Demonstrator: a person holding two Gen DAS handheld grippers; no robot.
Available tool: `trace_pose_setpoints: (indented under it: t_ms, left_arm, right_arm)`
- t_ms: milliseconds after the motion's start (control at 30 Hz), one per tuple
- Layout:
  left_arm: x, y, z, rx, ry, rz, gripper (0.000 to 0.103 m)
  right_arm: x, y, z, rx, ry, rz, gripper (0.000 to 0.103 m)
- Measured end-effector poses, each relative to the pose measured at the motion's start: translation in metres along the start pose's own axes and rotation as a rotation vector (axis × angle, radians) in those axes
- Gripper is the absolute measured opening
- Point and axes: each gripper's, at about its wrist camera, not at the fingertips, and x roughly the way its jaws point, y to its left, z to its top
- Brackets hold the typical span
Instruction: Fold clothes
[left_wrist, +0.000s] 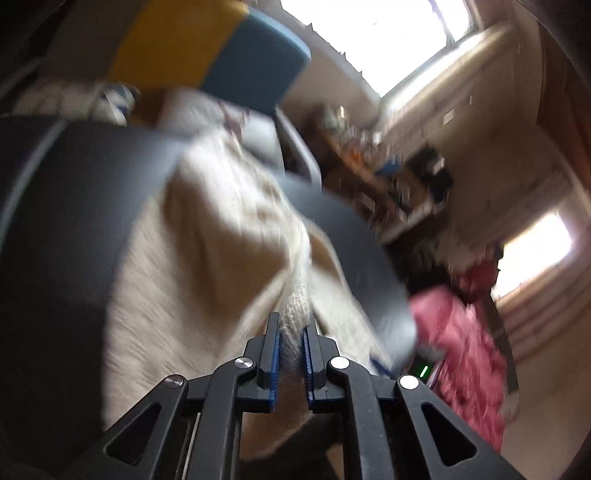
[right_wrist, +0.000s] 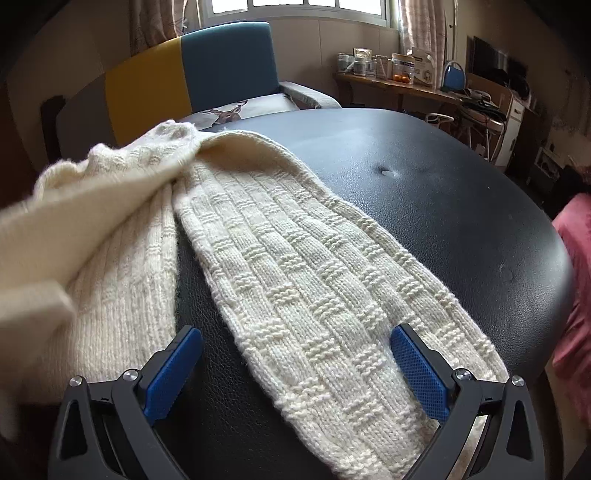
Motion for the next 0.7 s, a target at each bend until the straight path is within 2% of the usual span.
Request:
trace_pose_setpoints:
  t_ms: [67,100,167,200,333,367,500,567,633,700]
  left_arm:
    - [-0.025,0.018,0.015,-0.019,-0.081,0.07,0.009]
    - [-0.034,0.031,0.019,-0.032,-0.097,0.107,0.009]
    - [-0.044,0.058,0.023,-0.041,-0.119,0.255,0.009]
    - [-0.045,0.073,0.022,-0.038,-0.097,0.335,0.009]
    - [-0.052,0.112,-0.002,-0.106,-0.007,0.392,0.011]
    - [-0.054,0.121,-0.008,-0.124,0.015,0.404,0.016]
    - [-0.061,0.123,-0.019,-0.121,0.007,0.385,0.02]
    - [-0.068,0.12,-0.018,-0.108,-0.026,0.396,0.02]
    - [-0.074,0.118,-0.02,-0.088,-0.054,0.413,0.021]
    - [-0.076,0.115,-0.018,-0.049,-0.045,0.43,0.022]
  right_arm:
    - [0.001,0.003,0.0,-0.011,0.003,-0.015,0.103]
    - [0.001,0.004,0.0,-0.01,0.005,-0.019,0.103]
    - [0.001,0.003,0.001,-0.007,0.009,-0.021,0.103]
    - [0.001,0.003,0.002,-0.009,0.012,-0.022,0.103]
    - [0.003,0.004,0.005,-0.023,0.034,-0.028,0.103]
    - [0.003,0.006,0.007,-0.028,0.048,-0.025,0.103]
    - [-0.018,0.025,0.022,-0.062,-0.019,0.096,0.103]
    - [-0.025,0.054,0.031,-0.155,-0.04,0.18,0.103]
    - [-0.021,0.091,0.031,-0.26,-0.024,0.246,0.103]
    - [-0.016,0.128,0.031,-0.364,-0.007,0.311,0.103]
